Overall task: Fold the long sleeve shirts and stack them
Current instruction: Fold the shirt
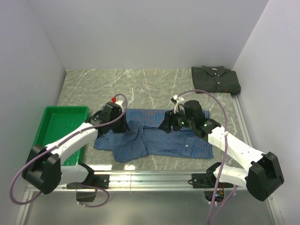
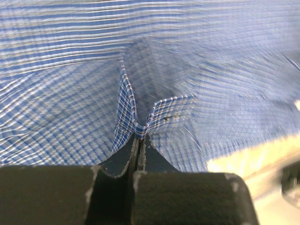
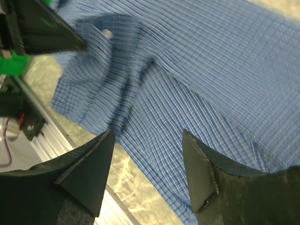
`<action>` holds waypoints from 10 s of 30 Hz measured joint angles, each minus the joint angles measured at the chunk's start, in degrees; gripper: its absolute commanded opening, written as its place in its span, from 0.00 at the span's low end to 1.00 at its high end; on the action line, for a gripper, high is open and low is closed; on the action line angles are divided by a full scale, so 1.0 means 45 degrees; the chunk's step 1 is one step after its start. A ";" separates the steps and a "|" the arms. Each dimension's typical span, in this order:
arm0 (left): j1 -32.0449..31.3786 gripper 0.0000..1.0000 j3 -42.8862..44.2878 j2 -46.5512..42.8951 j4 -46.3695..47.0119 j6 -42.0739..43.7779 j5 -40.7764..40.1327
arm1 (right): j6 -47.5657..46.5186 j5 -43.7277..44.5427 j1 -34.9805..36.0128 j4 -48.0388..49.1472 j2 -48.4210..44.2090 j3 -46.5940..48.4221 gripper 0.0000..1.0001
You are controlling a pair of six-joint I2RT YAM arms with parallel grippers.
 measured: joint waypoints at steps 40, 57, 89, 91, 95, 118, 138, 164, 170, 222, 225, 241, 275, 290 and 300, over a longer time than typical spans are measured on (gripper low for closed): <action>-0.0826 0.11 0.0024 -0.4498 0.0189 0.4600 0.2089 | -0.9870 -0.6829 0.2380 -0.6198 0.8631 1.0418 0.00; -0.0058 0.83 0.0107 -0.6125 0.0743 0.1758 -0.3570 | -0.8412 -0.4444 0.2390 -0.6135 0.2788 0.7757 0.00; 0.3138 0.79 0.0699 -0.1137 0.1161 0.1219 -0.1588 | 0.1787 0.0695 -0.0442 -0.2356 0.0651 0.3385 0.00; 0.3138 0.79 0.0699 -0.0816 0.0952 0.1258 -0.1423 | 0.2268 0.0826 -0.0651 -0.2259 0.0656 0.2832 0.00; 0.3138 0.79 0.0699 -0.0544 0.0763 0.1379 -0.1185 | 0.2803 0.1010 -0.1243 -0.2191 0.0869 0.2147 0.00; 0.3138 0.80 0.1190 0.1360 -0.0243 0.1481 -0.0971 | 0.3351 0.1622 -0.3507 -0.1132 0.2997 0.1938 0.00; 0.3138 0.81 0.1457 0.2263 -0.0719 0.1428 -0.1656 | 0.3249 0.2759 -0.4396 -0.1647 0.4692 0.1875 0.02; 0.1622 0.72 0.0481 -0.0583 0.1258 -0.1389 -0.0831 | 0.4167 0.0845 -0.4444 0.1671 0.1438 -0.0879 0.56; 0.1753 0.70 -0.0680 0.0942 0.2482 -0.3007 -0.1311 | 0.5061 0.0151 -0.5076 0.3449 0.2958 -0.2812 0.55; 0.3138 0.58 -0.1015 0.3623 0.5683 -0.5469 -0.1656 | 0.8038 -0.3886 0.2395 0.9588 0.9802 0.0248 0.58; 0.3308 0.58 -0.0413 0.4255 0.5795 -0.5547 -0.1443 | 0.7985 -0.3934 0.2040 0.9437 0.9190 -0.0491 0.58; 0.3230 0.93 0.5625 0.7193 0.2841 -0.4240 -0.2492 | 0.3526 0.0403 0.1365 0.0913 0.3497 0.0189 0.58; -0.0811 0.84 0.7412 0.8898 -0.2089 -0.4269 -0.6188 | 0.3254 0.3109 0.2647 -0.3279 0.4201 0.0175 0.47; 0.1622 0.93 1.3469 1.2400 0.0685 0.1185 -0.6033 | 0.3944 0.2001 0.5289 -0.1710 0.9224 0.7261 0.49; 0.1423 0.90 1.0535 0.7087 -0.0408 -0.0695 -0.6499 | 0.2739 0.4580 0.2735 -0.3512 0.3487 0.3240 0.53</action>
